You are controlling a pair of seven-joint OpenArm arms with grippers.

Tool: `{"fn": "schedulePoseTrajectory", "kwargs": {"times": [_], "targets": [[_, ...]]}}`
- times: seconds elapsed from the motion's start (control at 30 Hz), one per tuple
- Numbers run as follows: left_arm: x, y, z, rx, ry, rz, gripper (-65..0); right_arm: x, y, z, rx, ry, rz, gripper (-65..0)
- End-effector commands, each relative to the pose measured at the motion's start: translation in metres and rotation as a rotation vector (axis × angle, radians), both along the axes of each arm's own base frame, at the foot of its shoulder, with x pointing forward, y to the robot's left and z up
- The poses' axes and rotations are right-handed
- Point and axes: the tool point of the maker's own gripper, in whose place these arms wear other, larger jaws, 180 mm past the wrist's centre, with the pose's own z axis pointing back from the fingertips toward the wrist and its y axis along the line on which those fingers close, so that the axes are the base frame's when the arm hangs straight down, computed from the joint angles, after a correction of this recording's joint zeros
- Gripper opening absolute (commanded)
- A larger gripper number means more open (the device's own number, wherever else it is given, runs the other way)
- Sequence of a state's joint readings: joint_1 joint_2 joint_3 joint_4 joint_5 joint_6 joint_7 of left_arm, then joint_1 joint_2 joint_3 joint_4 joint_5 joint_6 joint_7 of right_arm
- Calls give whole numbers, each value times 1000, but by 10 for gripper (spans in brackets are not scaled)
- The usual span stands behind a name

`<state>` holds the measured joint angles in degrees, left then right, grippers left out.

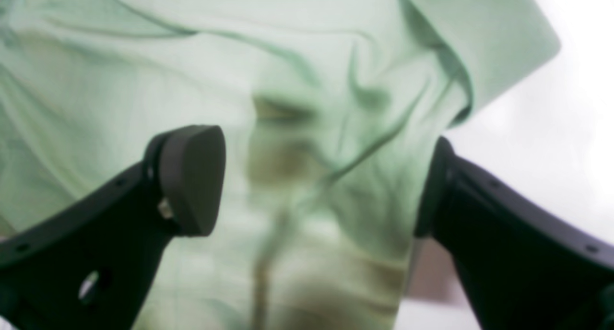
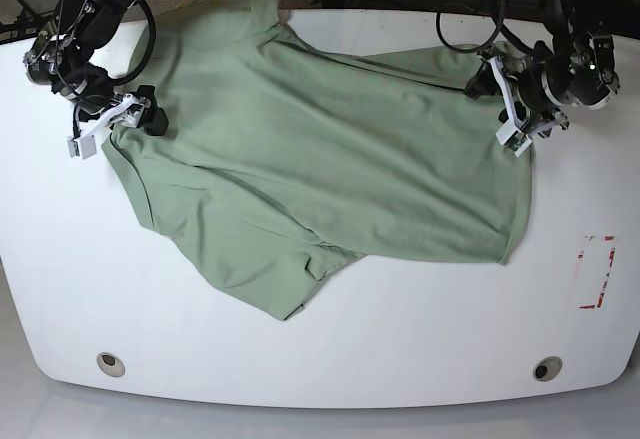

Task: Fold the T-shirt properly
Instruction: 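Slide the left gripper along the shirt edge toward the right gripper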

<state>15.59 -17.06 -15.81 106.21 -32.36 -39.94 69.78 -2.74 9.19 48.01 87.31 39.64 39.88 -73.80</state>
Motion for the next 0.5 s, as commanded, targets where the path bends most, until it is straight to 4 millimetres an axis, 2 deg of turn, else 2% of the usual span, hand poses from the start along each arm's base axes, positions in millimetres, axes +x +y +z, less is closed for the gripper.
{"fn": "schedulePoseTrajectory", "kwargs": {"times": [0.0,0.2,0.47], "targets": [[-2,-3,6,12,-16,-45,-239,10,-6,13,-14,-52,-4,-127],[-33,2,2,76,43,-129,-242,9,-7,13,-14,-50,-6,-127],[-69,33,1,197,139,-218,-243,9,-7,13,-14,-50,-6,-127]]}}
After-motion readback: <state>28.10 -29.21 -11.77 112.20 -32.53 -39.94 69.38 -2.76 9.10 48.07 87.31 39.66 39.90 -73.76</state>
